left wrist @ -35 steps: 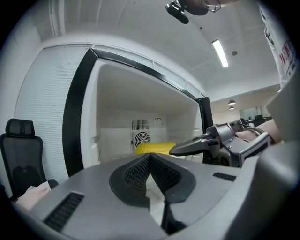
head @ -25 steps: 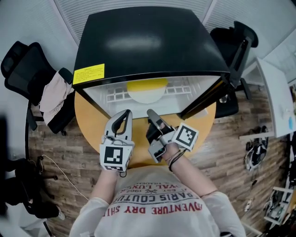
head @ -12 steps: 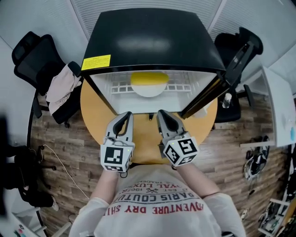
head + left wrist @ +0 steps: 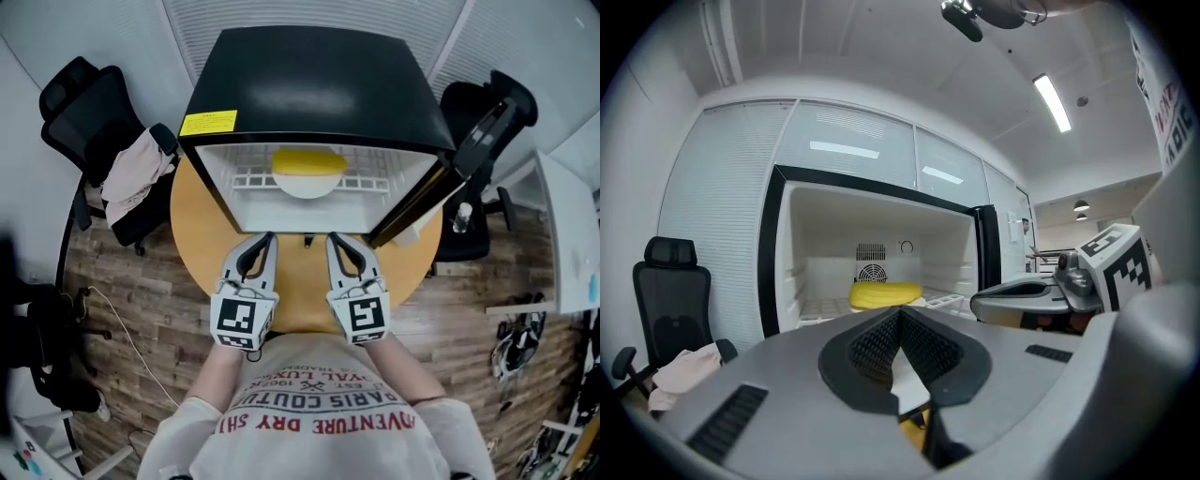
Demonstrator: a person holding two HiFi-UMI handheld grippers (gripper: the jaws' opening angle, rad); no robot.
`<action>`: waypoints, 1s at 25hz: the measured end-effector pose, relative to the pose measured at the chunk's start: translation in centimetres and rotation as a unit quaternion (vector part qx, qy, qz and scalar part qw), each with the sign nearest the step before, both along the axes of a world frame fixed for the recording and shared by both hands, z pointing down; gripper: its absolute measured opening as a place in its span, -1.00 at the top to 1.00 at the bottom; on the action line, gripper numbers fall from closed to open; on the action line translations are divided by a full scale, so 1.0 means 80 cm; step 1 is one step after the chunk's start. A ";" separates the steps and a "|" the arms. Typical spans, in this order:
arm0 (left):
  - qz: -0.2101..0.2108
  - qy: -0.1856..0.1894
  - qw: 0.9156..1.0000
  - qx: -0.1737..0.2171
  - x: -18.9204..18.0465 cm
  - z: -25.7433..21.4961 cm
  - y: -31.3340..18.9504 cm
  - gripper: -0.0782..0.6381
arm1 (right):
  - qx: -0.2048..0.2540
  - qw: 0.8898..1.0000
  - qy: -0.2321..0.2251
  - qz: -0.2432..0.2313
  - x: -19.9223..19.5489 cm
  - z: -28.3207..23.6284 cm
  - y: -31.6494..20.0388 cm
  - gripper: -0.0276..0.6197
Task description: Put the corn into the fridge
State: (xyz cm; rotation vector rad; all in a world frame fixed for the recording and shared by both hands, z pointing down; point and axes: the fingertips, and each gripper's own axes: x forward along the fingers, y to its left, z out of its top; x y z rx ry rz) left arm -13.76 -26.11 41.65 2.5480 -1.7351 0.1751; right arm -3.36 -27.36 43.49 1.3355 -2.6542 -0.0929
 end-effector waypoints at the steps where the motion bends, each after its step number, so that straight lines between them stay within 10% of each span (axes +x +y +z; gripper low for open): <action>1: 0.000 0.001 1.000 0.001 0.001 -0.001 0.000 0.71 | 0.001 1.000 0.001 0.000 0.001 0.000 0.001 0.82; 25: 0.004 -0.005 1.000 0.011 0.004 -0.014 -0.008 0.71 | -0.023 1.000 -0.014 -0.001 -0.016 -0.020 -0.009 0.83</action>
